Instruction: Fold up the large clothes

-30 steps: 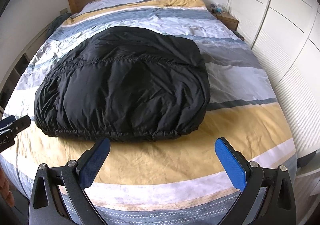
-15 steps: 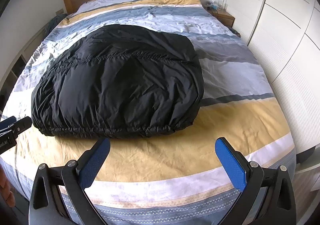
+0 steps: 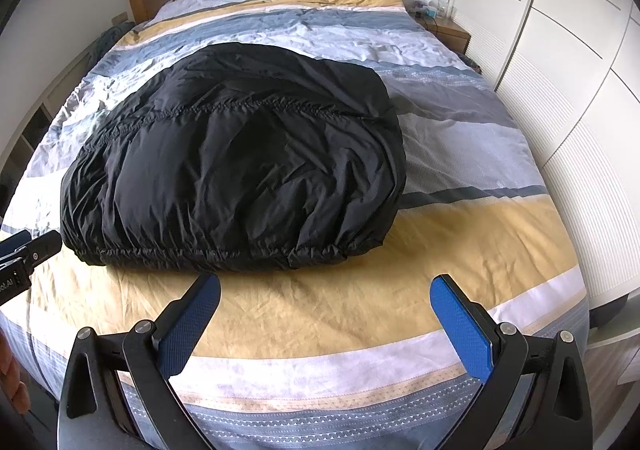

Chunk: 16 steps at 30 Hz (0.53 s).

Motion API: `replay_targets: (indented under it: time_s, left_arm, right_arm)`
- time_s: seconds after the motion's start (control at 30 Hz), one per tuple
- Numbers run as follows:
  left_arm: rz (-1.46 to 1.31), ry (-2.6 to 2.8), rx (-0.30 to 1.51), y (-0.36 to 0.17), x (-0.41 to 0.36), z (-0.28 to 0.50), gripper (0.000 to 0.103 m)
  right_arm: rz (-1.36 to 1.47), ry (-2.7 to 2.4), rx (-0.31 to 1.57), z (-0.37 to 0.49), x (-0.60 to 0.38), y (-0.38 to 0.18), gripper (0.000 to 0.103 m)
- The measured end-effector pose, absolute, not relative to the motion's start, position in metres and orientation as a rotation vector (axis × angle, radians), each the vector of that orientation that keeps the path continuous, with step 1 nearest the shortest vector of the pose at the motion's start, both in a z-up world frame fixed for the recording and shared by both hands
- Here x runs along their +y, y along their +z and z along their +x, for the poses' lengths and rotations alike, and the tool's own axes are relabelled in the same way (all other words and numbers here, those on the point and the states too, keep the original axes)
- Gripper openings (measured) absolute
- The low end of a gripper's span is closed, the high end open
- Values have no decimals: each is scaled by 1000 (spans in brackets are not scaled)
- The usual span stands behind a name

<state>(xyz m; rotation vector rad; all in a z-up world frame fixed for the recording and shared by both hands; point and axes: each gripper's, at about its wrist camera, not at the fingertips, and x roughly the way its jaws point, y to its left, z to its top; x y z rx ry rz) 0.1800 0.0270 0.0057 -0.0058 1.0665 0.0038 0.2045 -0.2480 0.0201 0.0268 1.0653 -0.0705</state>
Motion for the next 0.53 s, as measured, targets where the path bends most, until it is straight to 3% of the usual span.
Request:
replay_targets:
  time_s: [0.53]
  left_arm:
    - [-10, 12, 1074, 3, 31, 175, 80]
  right_arm:
    - [34, -70, 1060, 203, -249, 20, 102]
